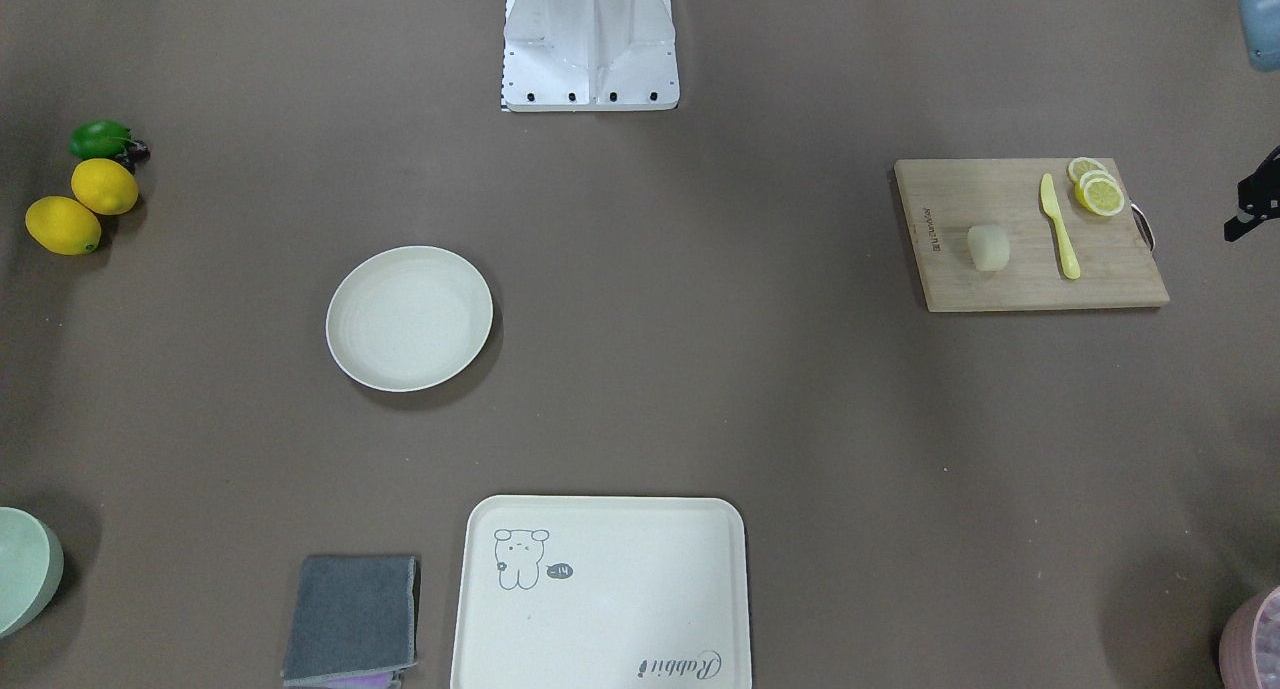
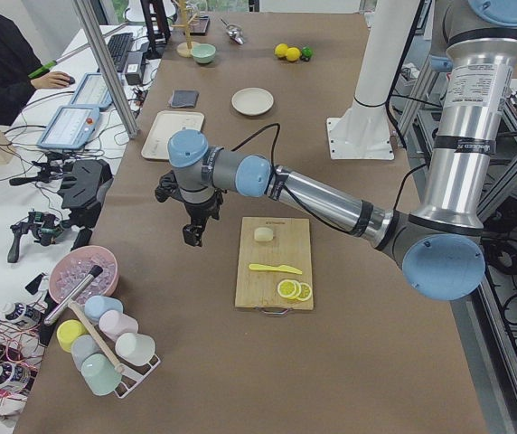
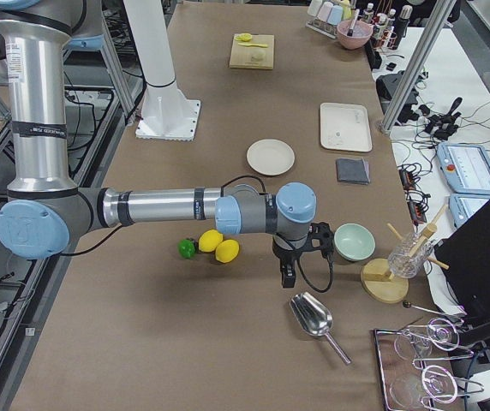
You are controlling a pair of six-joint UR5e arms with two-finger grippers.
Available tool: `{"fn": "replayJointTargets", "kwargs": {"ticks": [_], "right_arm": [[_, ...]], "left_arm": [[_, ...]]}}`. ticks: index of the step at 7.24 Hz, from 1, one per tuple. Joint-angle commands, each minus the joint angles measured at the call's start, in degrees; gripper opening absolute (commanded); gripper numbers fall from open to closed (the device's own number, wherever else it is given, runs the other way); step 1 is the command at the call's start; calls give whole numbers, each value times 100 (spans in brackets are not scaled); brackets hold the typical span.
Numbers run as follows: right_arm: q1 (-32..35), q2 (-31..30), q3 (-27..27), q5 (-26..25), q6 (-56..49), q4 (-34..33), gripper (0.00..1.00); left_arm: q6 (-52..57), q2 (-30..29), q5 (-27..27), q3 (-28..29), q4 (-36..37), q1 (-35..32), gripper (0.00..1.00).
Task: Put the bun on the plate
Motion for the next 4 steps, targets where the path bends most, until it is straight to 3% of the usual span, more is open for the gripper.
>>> {"fn": "replayJointTargets", "kwargs": {"ticks": [1, 2, 4], "right_arm": [[-18, -6, 0, 93, 5, 0, 100], [-18, -6, -9, 84, 13, 0, 100], [-18, 2, 9, 84, 13, 9, 100]], "left_arm": [[-146, -10, 5, 77, 59, 7, 98], [-808, -45, 22, 103, 51, 7, 98], [-859, 59, 66, 60, 15, -10, 98]]}}
